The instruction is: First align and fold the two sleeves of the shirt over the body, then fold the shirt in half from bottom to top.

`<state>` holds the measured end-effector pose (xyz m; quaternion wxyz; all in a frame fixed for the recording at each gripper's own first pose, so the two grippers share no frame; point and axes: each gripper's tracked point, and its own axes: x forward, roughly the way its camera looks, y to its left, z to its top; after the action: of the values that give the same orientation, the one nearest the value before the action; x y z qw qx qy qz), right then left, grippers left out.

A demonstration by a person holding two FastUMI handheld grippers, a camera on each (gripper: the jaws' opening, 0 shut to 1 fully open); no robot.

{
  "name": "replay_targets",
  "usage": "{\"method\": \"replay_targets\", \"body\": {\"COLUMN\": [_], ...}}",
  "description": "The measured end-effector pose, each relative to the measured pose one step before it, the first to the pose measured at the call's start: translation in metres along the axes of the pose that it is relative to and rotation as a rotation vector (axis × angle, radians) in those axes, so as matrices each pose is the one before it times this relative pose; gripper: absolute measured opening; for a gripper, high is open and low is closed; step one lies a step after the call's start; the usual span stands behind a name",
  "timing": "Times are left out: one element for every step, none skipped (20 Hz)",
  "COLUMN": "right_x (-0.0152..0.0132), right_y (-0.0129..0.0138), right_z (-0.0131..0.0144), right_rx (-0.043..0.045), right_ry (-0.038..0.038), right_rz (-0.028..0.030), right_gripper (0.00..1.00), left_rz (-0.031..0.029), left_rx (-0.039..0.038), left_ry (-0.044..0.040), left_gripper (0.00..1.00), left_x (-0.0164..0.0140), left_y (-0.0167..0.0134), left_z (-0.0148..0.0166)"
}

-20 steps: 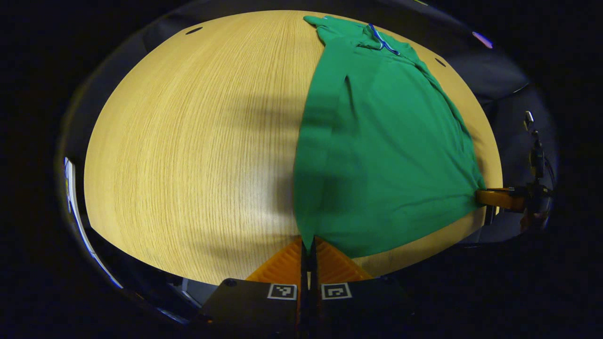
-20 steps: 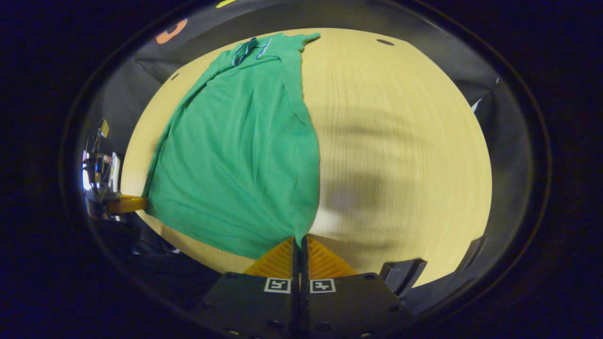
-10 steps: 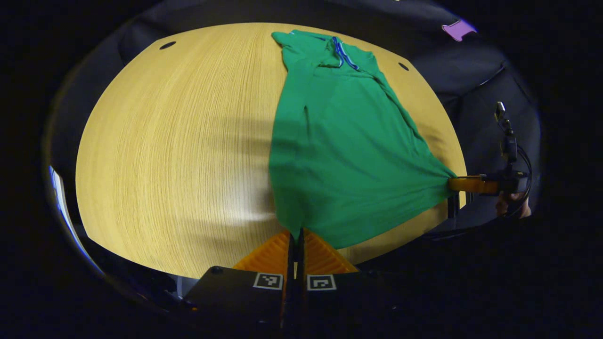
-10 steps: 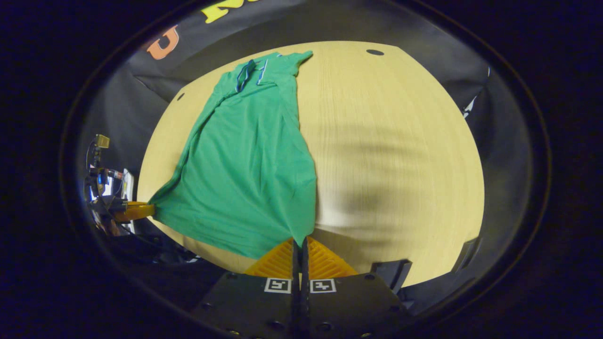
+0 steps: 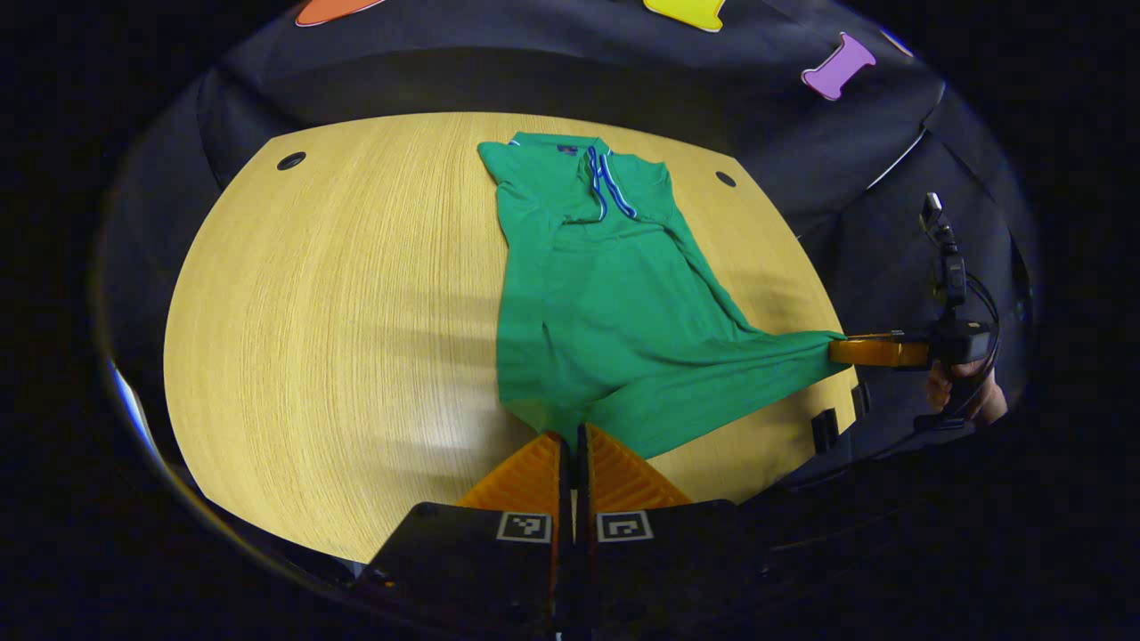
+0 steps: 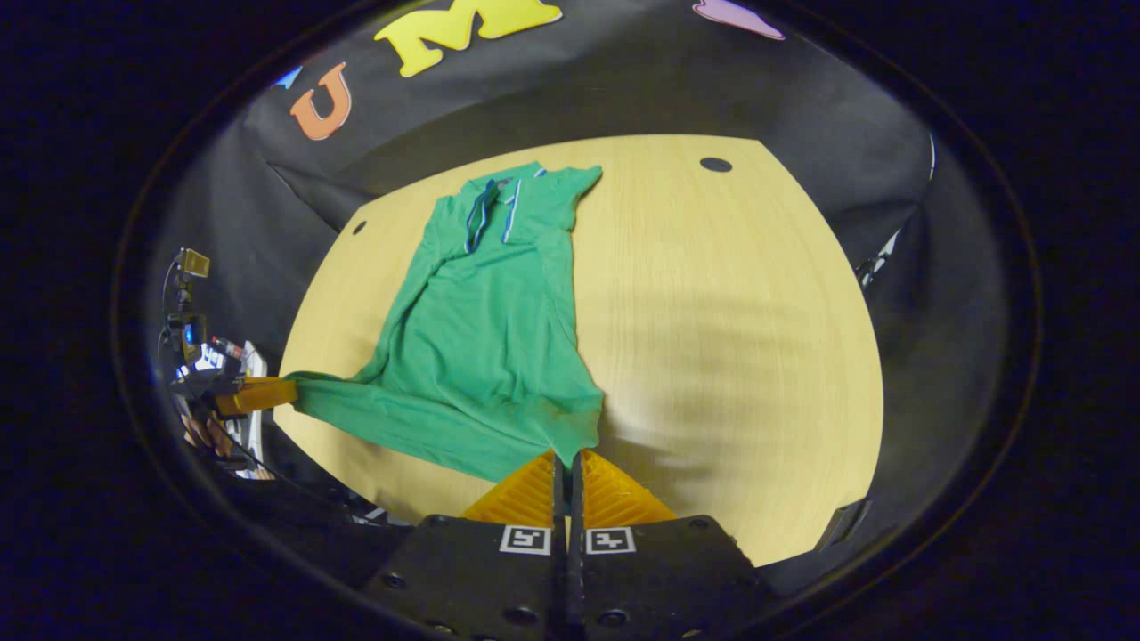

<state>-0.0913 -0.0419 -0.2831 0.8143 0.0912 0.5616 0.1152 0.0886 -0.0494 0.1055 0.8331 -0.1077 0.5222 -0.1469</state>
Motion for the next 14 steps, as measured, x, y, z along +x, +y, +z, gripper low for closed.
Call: {"method": "replay_targets", "body": {"right_x": [-0.00307,-0.00216,-0.00279,-0.00084,-0.00032,-0.00031,-0.00139,-0.00126,0.00062,0.00061,0.00086,0.00178,0.00076,0.00146], "right_y": [0.00198,0.00106,0.00193,0.00244,0.00114,0.00134,0.00178,0.00104,0.00071,0.00139,0.00254,0.0024,0.00107,0.00055], "right_z": [0.0108,0.01119,0.01115,0.01163,0.01026,0.01024,0.00938,0.01067,0.01013,0.01169,0.01185,0.01049,0.01029,0.01074], "right_rx": [-0.00047,0.00157,0.00536,0.00598,0.00154,-0.00398,-0.00726,-0.00627,-0.00218,0.00209,0.00962,0.00524,0.00022,-0.00407], "right_ry": [-0.02319,-0.02489,-0.0254,-0.0283,-0.02244,-0.01957,-0.01848,-0.01912,-0.01571,-0.01821,-0.02266,-0.01564,-0.01492,-0.01414], "right_rz": [0.0054,0.00168,0.00438,0.0051,0.00303,0.00257,0.00363,0.0009,-0.00151,-0.00087,0.00099,0.00456,-0.00031,-0.00385], "right_gripper": [0.0,0.0,0.0,0.0,0.0,0.0,0.0,0.0,0.0,0.0,0.0,0.0,0.0,0.0], "left_rz": [0.00527,0.00554,-0.00382,-0.00823,-0.00095,0.00643,0.00632,0.00197,-0.00004,-0.00015,-0.00201,-0.00435,0.00183,0.00196], "left_rx": [-0.00411,-0.00939,-0.01336,-0.01326,-0.00853,0.00127,0.00183,-0.0013,-0.00791,-0.01209,-0.01247,-0.0078,-0.001,0.00176], "left_ry": [-0.02192,-0.02035,-0.02101,-0.02277,-0.02453,-0.02254,-0.02071,-0.02232,-0.01786,-0.01493,-0.0176,-0.01811,-0.01798,-0.01595], "left_gripper": [0.06,0.06,0.06,0.06,0.06,0.06,0.06,0.06,0.06,0.06,0.06,0.06,0.06,0.06], "left_x": [-0.00171,0.01274,-0.00295,-0.00108,-0.00276,0.00187,0.00032,0.00153,0.00287,0.00199,0.00379,0.00325,0.00334,0.00264], "left_y": [0.004,0.00605,0.00247,-0.00117,0.00144,0.00169,0.00089,-0.00039,-0.00175,-0.00156,-0.00124,-0.00295,-0.00098,0.00086], "left_z": [0.00927,-0.01796,0.01002,0.00993,0.01704,0.01048,0.00989,0.0102,0.00823,0.00893,0.00902,0.00921,0.00906,0.0104]}}
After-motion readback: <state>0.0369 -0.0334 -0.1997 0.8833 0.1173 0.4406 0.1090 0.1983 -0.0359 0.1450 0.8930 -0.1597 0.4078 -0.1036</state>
